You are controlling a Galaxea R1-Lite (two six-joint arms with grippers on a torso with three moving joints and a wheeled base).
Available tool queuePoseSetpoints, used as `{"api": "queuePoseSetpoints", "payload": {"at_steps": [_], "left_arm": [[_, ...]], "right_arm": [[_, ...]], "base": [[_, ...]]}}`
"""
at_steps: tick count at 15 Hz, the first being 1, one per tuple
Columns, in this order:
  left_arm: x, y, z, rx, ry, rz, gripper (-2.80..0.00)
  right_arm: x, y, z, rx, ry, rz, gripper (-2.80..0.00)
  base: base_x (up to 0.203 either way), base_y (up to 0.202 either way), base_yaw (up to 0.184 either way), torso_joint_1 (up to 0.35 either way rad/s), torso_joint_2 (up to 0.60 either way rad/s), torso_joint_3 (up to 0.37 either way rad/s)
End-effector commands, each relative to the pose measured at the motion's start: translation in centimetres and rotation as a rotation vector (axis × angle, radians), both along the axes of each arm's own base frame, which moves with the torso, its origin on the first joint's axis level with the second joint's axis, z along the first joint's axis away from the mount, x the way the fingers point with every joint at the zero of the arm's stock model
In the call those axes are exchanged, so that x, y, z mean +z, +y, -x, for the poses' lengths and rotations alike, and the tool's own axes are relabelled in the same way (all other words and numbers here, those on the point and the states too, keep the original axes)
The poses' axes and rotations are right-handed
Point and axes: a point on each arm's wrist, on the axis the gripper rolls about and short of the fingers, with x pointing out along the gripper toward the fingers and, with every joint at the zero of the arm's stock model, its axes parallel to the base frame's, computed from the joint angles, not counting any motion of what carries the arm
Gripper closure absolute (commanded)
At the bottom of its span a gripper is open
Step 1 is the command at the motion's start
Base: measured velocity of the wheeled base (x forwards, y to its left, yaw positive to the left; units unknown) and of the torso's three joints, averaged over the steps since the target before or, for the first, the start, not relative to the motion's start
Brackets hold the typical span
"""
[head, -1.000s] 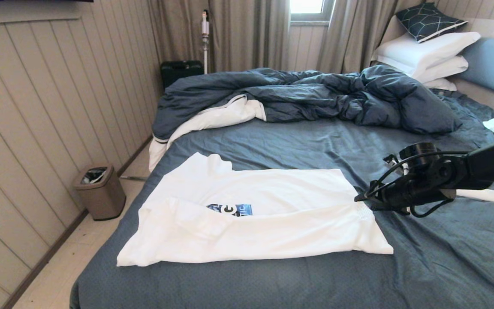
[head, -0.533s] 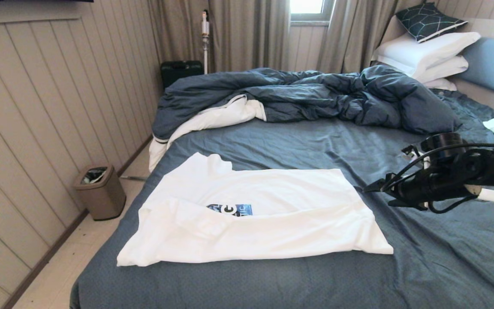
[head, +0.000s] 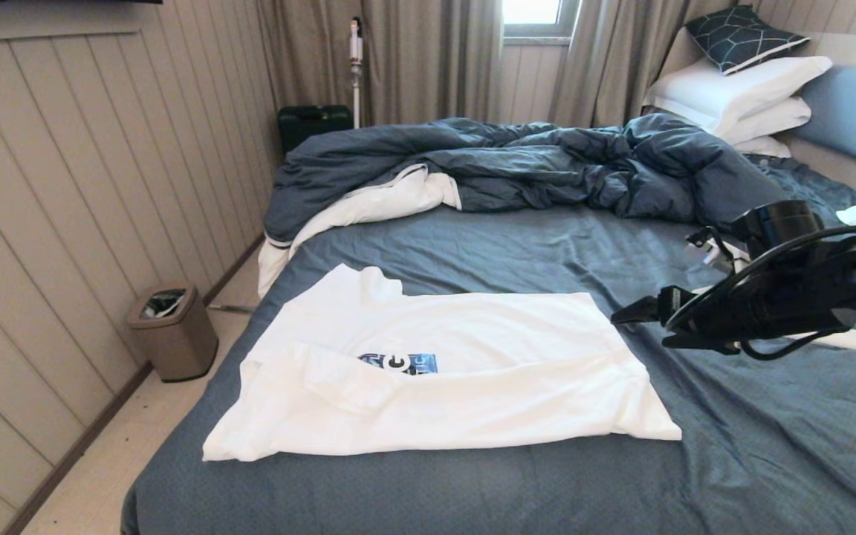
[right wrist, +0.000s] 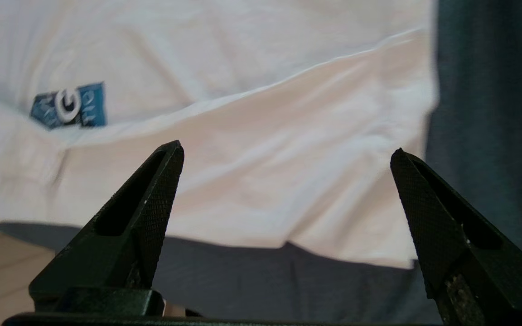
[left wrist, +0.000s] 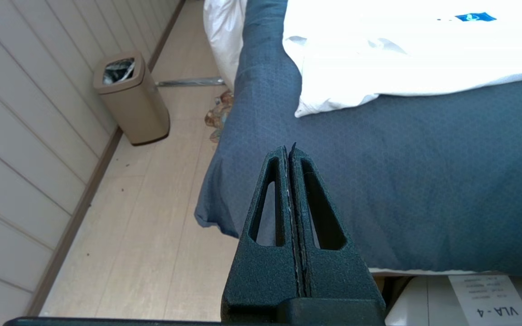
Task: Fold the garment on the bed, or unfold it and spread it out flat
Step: Fold the white T-shirt
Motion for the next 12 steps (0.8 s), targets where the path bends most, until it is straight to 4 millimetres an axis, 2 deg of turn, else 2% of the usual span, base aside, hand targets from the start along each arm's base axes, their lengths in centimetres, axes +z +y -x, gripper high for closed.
{"api": "queuePoseSetpoints", "payload": {"at_steps": [1, 2, 3, 5, 12], "left_arm": [[0.0, 0.0, 0.0, -0.001, 0.001, -0.001, 0.00], [0.0, 0.0, 0.0, -0.003, 0.003, -0.001, 0.00], [0.0, 0.0, 0.0, -0.002, 0.001, -0.001, 0.00], [0.0, 0.0, 0.0, -0.002, 0.000, -0.001, 0.00], [0.0, 0.0, 0.0, 0.005, 0.001, 0.001, 0.00]], "right_arm": [[1.1, 2.1, 0.6, 0.061, -0.028, -0.002, -2.80], [1.1, 3.5, 0.9, 0.103, -0.026, -0.002, -2.80], [1.2, 4.5, 1.1, 0.129, -0.018, 0.004, 0.00], [1.3, 5.2, 1.3, 0.141, -0.016, 0.014, 0.00], [1.4, 4.9, 1.7, 0.135, -0.016, 0.010, 0.00]], "base": [[0.000, 0.000, 0.000, 0.000, 0.00, 0.000], [0.000, 0.000, 0.000, 0.000, 0.00, 0.000], [0.000, 0.000, 0.000, 0.000, 0.00, 0.000], [0.000, 0.000, 0.000, 0.000, 0.00, 0.000], [0.000, 0.000, 0.000, 0.000, 0.00, 0.000]]}}
